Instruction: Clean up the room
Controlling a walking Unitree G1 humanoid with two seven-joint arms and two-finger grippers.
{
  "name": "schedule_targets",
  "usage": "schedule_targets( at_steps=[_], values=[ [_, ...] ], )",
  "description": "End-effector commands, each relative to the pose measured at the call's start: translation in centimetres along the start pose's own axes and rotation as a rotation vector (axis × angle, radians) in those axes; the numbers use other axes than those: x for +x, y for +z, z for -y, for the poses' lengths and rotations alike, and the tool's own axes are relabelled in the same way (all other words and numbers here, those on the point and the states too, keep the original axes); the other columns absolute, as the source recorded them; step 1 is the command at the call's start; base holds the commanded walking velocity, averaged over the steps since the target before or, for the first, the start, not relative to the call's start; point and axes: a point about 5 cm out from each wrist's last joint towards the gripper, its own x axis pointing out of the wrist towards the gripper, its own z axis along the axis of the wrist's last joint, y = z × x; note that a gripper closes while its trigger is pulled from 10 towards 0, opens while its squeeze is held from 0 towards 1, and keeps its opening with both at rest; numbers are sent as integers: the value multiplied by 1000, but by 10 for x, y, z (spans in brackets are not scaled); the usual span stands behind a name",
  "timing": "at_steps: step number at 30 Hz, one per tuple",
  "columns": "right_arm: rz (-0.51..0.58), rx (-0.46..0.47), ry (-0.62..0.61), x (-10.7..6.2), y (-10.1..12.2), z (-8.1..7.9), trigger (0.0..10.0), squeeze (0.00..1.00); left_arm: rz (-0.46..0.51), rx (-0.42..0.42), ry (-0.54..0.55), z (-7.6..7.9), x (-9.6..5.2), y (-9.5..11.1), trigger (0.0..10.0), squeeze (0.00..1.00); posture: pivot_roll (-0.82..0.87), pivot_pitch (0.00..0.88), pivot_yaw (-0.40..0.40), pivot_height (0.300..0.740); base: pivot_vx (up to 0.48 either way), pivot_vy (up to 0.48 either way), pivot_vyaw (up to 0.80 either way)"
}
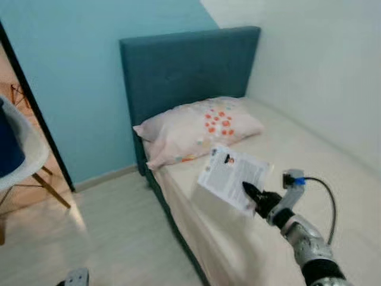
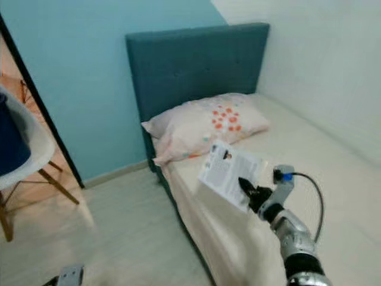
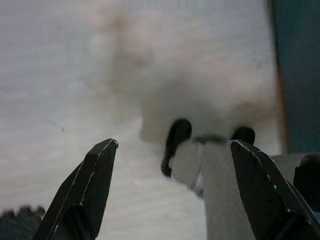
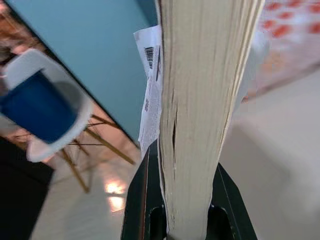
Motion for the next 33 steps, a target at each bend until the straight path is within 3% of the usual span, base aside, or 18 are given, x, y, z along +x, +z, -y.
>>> schedule_targets(
  at_steps=[1, 5, 9, 15, 19, 27, 33],
  values=[
    [2, -11, 14, -4, 2, 1, 10000, 0, -15, 11, -5, 1, -1, -5, 10000, 0, -78, 0, -23, 740, 398, 0, 0],
    [-12, -48, 30, -6, -3, -2, 10000, 0, -19, 8, -3, 1, -1, -7, 10000, 0, -71, 0, -20, 740, 400, 0, 591],
    [-3, -18, -74, -5, -2, 7, 10000, 0, -12, 5, -4, 1, -1, -6, 10000, 0, -69, 0, -18, 740, 371, 0, 394],
    [-6, 3, -115, -7, -4, 11, 10000, 0, -4, 55, -7, 1, 0, -2, 10000, 0, -68, 0, -18, 740, 0, 0, 0],
    [2, 13, -123, -6, -3, 10, 10000, 0, 2, 71, -13, 3, 0, 0, 10000, 0, -72, 0, -18, 740, 0, -442, 0],
    [-22, 17, -192, -6, -5, 13, 10000, 0, 35, 16, -4, 8, 2, 6, 10000, 0, -77, 0, -18, 740, 0, -210, 0],
    [-46, 33, -224, -6, -9, 16, 10000, 0, 123, -38, -31, 16, 4, 30, 10000, 0, -75, 0, -22, 740, 0, 0, 0]
  ],
)
